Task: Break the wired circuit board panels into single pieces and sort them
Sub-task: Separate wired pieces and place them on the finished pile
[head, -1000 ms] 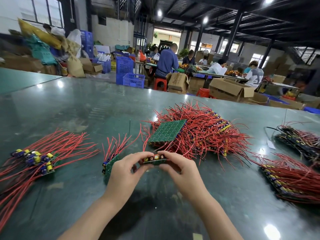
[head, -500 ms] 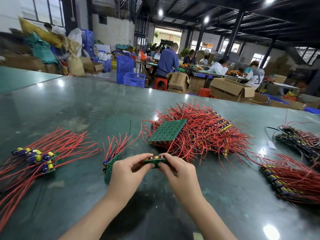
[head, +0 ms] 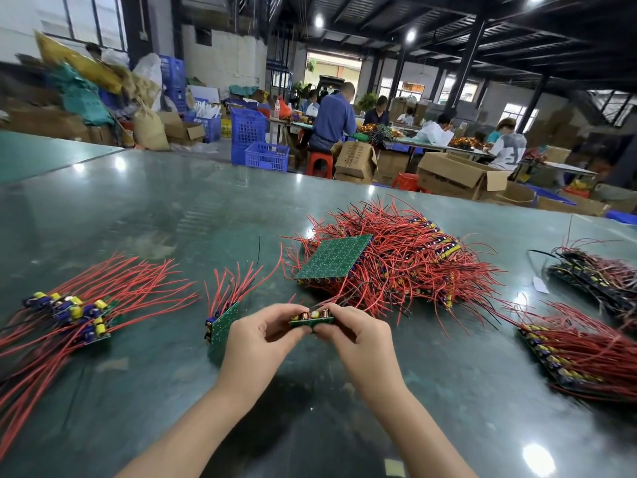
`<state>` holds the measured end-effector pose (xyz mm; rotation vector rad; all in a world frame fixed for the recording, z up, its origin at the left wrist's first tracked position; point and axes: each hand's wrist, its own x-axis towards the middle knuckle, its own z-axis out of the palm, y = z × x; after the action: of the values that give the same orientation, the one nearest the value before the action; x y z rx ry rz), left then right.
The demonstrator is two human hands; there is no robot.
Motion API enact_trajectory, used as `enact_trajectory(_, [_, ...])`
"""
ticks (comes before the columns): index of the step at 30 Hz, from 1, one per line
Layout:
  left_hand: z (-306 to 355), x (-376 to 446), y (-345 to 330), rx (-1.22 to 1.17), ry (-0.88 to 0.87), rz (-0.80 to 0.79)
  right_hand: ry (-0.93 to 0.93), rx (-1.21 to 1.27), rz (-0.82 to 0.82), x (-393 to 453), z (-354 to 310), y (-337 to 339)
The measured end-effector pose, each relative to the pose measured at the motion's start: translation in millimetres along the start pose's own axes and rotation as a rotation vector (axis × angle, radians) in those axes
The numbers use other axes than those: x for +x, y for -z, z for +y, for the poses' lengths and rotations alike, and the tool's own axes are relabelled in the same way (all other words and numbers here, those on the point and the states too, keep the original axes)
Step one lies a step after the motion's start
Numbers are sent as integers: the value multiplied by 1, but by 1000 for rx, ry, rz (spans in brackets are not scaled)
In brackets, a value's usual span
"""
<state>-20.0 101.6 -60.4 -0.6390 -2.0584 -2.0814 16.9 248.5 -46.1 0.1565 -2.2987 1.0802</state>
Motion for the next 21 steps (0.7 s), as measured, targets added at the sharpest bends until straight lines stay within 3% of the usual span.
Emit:
enact_trajectory(16, [3,-6,-11,-47,37,185,-70,-100,183,-12,-13,-18])
enact_trajectory(21, [1,-3,-9,9,-23,225,-206,60,176,-8,-10,-15])
